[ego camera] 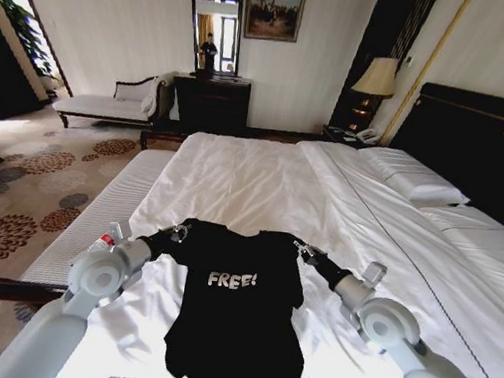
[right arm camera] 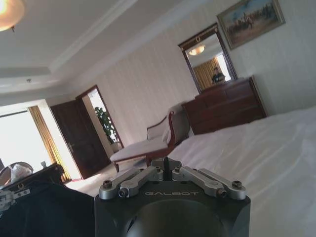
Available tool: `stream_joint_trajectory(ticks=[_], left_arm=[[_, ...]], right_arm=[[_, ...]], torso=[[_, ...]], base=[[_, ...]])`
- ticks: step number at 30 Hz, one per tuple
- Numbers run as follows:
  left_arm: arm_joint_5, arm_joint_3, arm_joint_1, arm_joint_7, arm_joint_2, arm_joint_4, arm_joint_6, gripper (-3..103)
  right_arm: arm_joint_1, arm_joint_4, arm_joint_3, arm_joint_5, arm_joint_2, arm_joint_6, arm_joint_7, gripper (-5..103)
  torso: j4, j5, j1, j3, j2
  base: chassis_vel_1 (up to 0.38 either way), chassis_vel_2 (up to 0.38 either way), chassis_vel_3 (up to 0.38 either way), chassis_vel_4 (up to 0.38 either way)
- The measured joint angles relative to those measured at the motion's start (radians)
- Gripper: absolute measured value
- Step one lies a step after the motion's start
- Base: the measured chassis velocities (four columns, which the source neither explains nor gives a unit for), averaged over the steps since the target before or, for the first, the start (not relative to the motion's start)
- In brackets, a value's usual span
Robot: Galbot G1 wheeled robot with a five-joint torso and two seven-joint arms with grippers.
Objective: Fold the clothes on the bed.
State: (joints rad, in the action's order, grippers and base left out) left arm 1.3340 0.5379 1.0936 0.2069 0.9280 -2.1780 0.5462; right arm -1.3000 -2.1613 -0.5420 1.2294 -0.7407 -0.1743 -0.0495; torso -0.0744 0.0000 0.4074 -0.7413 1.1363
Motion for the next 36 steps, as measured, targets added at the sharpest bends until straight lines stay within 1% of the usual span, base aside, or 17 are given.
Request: stream_joint_trajectory(ticks=[3, 5, 6, 8, 12, 14, 19, 22, 24, 27, 28, 30, 31, 32, 34, 35, 36], left_arm=[[0.039, -0.003, -0.089, 0.01, -0.04, 0.028, -0.027, 1], [0.119, -0.025, -0.25, 0.043, -0.118, 0.077, -0.047, 1], [0.119, -0.025, -0.25, 0.043, -0.118, 0.077, -0.047, 1], [0.193, -0.049, -0.405, 0.067, -0.187, 0.126, -0.069, 1], [0.239, -0.049, -0.489, 0.075, -0.237, 0.152, -0.08, 1], [0.253, -0.037, -0.494, 0.073, -0.254, 0.148, -0.082, 1], [0.279, 0.052, -0.404, 0.055, -0.294, 0.065, -0.09, 1], [0.273, 0.131, -0.274, 0.047, -0.303, -0.051, -0.103, 1], [0.27, 0.151, -0.242, 0.047, -0.304, -0.083, -0.105, 1], [0.3, 0.26, -0.118, 0.066, -0.298, -0.214, -0.105, 1], [0.3, 0.26, -0.118, 0.066, -0.298, -0.214, -0.105, 1], [0.345, 0.335, -0.061, 0.081, -0.294, -0.277, -0.103, 1], [0.405, 0.425, -0.011, 0.086, -0.292, -0.318, -0.096, 1], [0.405, 0.425, -0.011, 0.086, -0.292, -0.318, -0.096, 1], [0.517, 0.586, 0.055, 0.092, -0.294, -0.331, -0.084, 1], [0.517, 0.586, 0.055, 0.092, -0.294, -0.331, -0.084, 1], [0.581, 0.667, 0.081, 0.096, -0.298, -0.332, -0.081, 1]], right_arm=[[0.115, 0.034, 0.01, 0.037, 0.027, 0.025, -0.009, 3], [0.294, 0.094, 0.043, 0.082, 0.077, 0.059, -0.027, 3], [0.294, 0.094, 0.043, 0.082, 0.077, 0.059, -0.027, 3], [0.47, 0.143, 0.086, 0.136, 0.127, 0.092, -0.049, 3], [0.61, 0.164, 0.119, 0.167, 0.161, 0.114, -0.062, 3], [0.636, 0.161, 0.121, 0.178, 0.173, 0.116, -0.066, 3], [0.596, 0.098, 0.061, 0.202, 0.213, 0.117, -0.068, 3], [0.443, 0.009, -0.025, 0.186, 0.234, 0.118, -0.076, 3], [0.395, -0.02, -0.055, 0.176, 0.234, 0.12, -0.079, 3], [0.246, -0.122, -0.166, 0.145, 0.202, 0.111, -0.073, 3], [0.246, -0.122, -0.166, 0.145, 0.202, 0.111, -0.073, 3], [0.173, -0.171, -0.24, 0.138, 0.182, 0.094, -0.05, 3], [0.105, -0.217, -0.314, 0.14, 0.173, 0.077, -0.043, 3], [0.105, -0.217, -0.314, 0.14, 0.173, 0.077, -0.043, 3], [0.001, -0.299, -0.467, 0.18, 0.173, 0.045, -0.041, 3], [0.001, -0.299, -0.467, 0.18, 0.173, 0.045, -0.041, 3], [-0.046, -0.331, -0.567, 0.228, 0.18, 0.021, -0.034, 3]], torso=[[0.0002, 0.0, 0.0, 0.0, 0.0], [0.0002, 0.0002, 0.001, 0.0, 0.0], [0.0002, 0.0002, 0.001, 0.0, 0.0], [0.0, 0.0004, 0.001, 0.0, 0.0], [0.0001, -0.0003, 0.001, 0.0, 0.0], [0.0003, -0.0003, 0.001, 0.0, 0.0], [0.0002, -0.0004, 0.0, 0.0, 0.0], [0.0, 0.0001, 0.0, 0.0, 0.0], [0.0, 0.0002, 0.0, 0.0, 0.0], [0.0, 0.0001, 0.0, 0.0, 0.0], [0.0, 0.0001, 0.0, 0.0, 0.0], [0.0002, 0.0001, 0.0, 0.0, 0.0], [0.0003, 0.0002, 0.0, 0.0, 0.0], [0.0003, 0.0002, 0.0, 0.0, 0.0], [0.0, 0.0003, 0.0, 0.0, 0.0], [0.0, 0.0003, 0.0, 0.0, 0.0], [-0.0002, 0.0001, 0.0, 0.0, 0.0]], base=[[0.0, 0.0, 0.0, 0.0], [0.0, 0.0, 0.0, 0.0], [0.0, 0.0, 0.0, 0.0], [0.0, 0.0, 0.0, 0.0], [0.0, 0.0, 0.0, 0.0], [0.0, 0.0, 0.0, 0.0], [0.0, 0.0, 0.0, 0.0], [0.0, 0.0, 0.0, 0.0], [0.0, 0.0, 0.0, 0.0], [0.0, 0.0, 0.0, 0.0], [0.0, 0.0, 0.0, 0.0], [0.0, 0.0, 0.0, 0.0], [0.0, 0.0, 0.0, 0.0], [0.0, 0.0, 0.0, 0.0], [0.0, 0.0, 0.0, 0.0], [0.0, 0.0, 0.0, 0.0], [0.0, 0.0, 0.0, 0.0]])
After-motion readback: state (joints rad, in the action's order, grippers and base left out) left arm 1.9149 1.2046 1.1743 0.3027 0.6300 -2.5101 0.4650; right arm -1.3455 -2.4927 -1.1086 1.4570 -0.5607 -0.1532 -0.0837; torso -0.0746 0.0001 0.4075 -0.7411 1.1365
